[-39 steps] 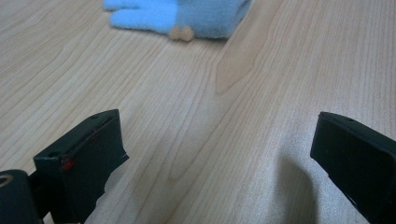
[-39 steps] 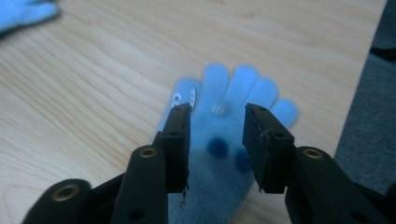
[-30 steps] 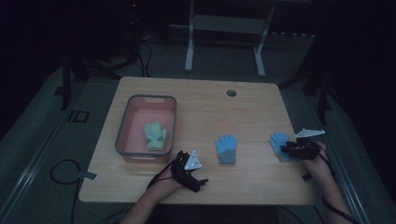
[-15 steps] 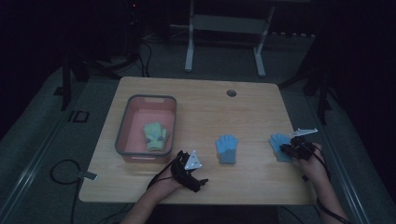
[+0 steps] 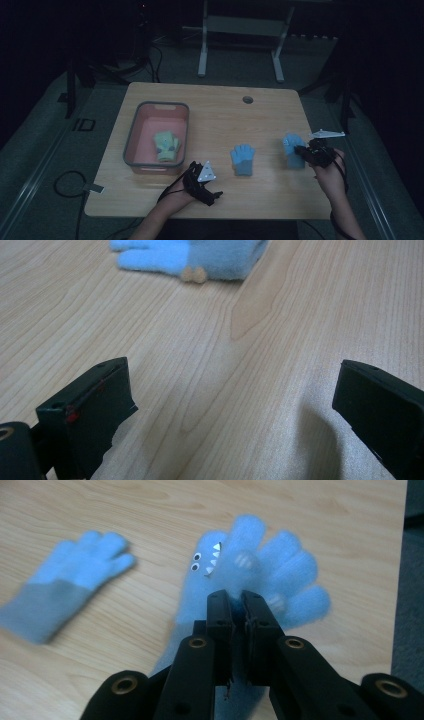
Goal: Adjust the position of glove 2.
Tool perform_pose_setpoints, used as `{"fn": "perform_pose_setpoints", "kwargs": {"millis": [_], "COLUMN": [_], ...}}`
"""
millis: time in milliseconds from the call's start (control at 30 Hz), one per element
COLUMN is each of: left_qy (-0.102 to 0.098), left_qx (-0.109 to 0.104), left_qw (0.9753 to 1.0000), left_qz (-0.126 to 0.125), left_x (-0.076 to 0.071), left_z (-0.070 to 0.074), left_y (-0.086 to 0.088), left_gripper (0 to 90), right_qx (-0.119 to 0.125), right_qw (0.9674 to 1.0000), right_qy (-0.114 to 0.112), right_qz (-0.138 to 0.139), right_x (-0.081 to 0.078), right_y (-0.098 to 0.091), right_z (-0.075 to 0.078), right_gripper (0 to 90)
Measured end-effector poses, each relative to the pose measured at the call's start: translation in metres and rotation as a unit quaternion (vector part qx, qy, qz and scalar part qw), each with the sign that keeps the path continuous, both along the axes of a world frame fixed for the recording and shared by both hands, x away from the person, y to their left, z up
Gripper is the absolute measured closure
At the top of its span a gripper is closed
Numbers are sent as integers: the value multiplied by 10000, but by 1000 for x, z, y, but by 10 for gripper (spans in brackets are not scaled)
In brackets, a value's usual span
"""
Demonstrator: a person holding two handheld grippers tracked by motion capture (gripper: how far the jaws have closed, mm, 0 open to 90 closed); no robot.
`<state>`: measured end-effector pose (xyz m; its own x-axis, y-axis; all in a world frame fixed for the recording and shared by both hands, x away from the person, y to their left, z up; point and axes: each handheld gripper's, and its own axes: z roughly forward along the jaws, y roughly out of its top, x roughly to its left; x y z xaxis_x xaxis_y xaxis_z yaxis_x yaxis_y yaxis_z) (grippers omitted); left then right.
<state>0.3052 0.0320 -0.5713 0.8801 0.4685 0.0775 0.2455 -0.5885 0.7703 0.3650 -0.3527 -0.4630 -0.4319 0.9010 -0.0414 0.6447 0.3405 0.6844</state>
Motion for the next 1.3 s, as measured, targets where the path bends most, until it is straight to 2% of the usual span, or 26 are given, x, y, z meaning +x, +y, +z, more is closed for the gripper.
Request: {"fn": "perform_pose_setpoints", "kwargs": {"millis": [133, 200, 233, 433, 500, 567, 867, 1000, 1133, 1233, 1300], "left_qy": [-2, -2, -2, -13, -10, -8, -19, -20, -17, -19, -26], "left_qx": [-7, -2, -7, -7, -3, 9, 8, -15, -15, 6, 25], "left_qw": [10000, 10000, 10000, 10000, 10000, 10000, 10000, 10000, 10000, 10000, 10000], "left_qz": [1, 3, 0, -6, -5, -6, -9, -5, -11, -12, -8], "left_x": [0, 0, 0, 0, 0, 0, 0, -1, -1, -1, -1], "left_z": [0, 0, 0, 0, 0, 0, 0, 0, 0, 0, 0], "left_y": [0, 0, 0, 0, 0, 0, 0, 0, 0, 0, 0], "left_gripper": [30, 30, 30, 30, 30, 30, 30, 30, 30, 30, 30], "right_qx": [-1, -1, 72, 121, 116, 116, 85, -54, -191, -264, -356], "right_qw": [9999, 9999, 9999, 9998, 9997, 9995, 9986, 9984, 9977, 9979, 9982], "right_qy": [-68, -68, -65, 41, 165, 277, 401, 414, 548, 515, 454], "right_qz": [83, 83, 79, 149, 112, 28, -326, -381, -351, -277, -165], "right_x": [-7, -7, -8, -14, -13, -12, -5, -3, 0, 1, 1], "right_y": [16, 16, 19, 39, 42, 45, 57, 59, 59, 60, 60], "right_z": [7, 7, 7, -10, -19, -28, -52, -62, -73, -75, -74], "right_gripper": [838, 838, 838, 838, 838, 837, 829, 807, 776, 761, 715]}}
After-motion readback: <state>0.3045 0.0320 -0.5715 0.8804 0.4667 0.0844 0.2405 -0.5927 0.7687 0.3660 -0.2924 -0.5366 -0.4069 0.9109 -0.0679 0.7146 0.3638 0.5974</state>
